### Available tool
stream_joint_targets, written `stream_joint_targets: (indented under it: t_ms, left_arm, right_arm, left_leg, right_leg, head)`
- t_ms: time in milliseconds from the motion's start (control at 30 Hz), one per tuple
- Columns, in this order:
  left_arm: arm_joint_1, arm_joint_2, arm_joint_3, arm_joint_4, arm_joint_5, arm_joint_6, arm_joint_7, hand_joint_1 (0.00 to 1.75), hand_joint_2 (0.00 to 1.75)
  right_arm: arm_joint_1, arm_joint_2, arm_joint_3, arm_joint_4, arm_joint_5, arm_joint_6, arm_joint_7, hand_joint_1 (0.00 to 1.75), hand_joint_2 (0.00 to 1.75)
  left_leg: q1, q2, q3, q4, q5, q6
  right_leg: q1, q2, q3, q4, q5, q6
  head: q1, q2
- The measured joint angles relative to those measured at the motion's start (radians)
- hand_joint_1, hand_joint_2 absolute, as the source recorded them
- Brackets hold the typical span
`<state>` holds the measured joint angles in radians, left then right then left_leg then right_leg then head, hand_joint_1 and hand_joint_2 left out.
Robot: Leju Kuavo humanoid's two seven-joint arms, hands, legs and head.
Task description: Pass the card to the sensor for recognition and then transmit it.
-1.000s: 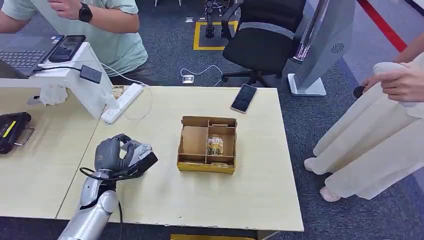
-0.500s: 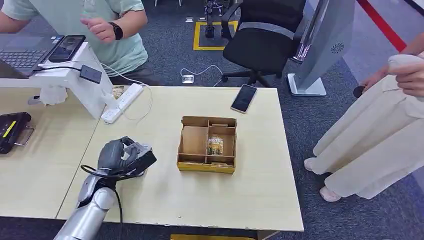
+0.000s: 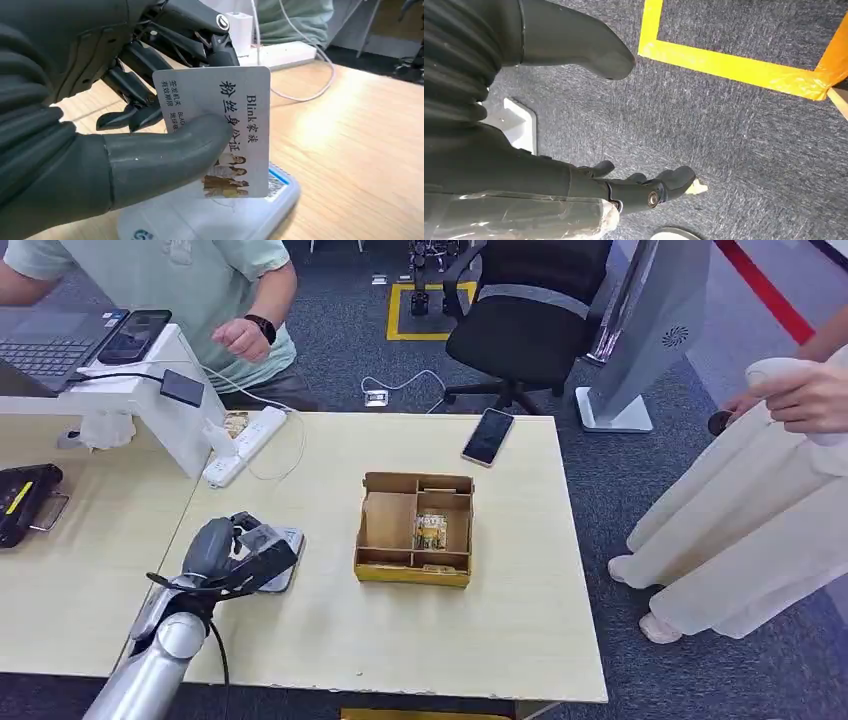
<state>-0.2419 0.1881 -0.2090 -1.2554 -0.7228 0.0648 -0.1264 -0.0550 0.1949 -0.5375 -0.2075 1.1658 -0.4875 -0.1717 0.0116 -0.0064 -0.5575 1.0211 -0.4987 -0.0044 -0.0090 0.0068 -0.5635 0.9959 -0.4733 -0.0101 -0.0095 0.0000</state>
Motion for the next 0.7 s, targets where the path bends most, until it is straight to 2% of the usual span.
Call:
stream_joint_targets:
  t_ms: [167,267,467,700]
  left_arm:
    - [-0.003,-0.001,-0.023,0.003,-0.112,0.071,0.041,1.75,1.75]
    - [-0.013,0.0,-0.039,0.011,-0.139,0.082,0.055,1.75,1.75]
    - [-0.024,0.0,-0.049,0.022,-0.151,0.08,0.065,1.75,1.75]
    - [-0.052,0.002,-0.069,0.071,-0.15,0.003,0.082,1.75,1.75]
  right_arm:
    - [0.0,0.0,0.0,-0.001,0.001,0.0,0.001,0.0,1.75]
    - [0.0,0.0,0.0,-0.002,0.001,0.0,0.002,0.0,1.75]
    - [0.0,0.0,0.0,-0.003,0.001,0.0,0.003,0.0,1.75]
    - [-0.001,0.0,0.0,-0.005,0.002,0.0,0.003,0.0,1.75]
  left_leg:
    - [0.0,0.0,0.0,0.0,0.0,0.0]
    - [0.0,0.0,0.0,0.0,0.0,0.0]
    - [0.0,0.0,0.0,0.0,0.0,0.0]
    - [0.0,0.0,0.0,0.0,0.0,0.0]
  right_leg:
    - [0.0,0.0,0.0,0.0,0.0,0.0]
    - [0.0,0.0,0.0,0.0,0.0,0.0]
    - [0.0,0.0,0.0,0.0,0.0,0.0]
    - [0.0,0.0,0.0,0.0,0.0,0.0]
  head:
    - [0.0,0.0]
    - [0.0,0.0]
    - [0.0,0.0]
    - [0.0,0.0]
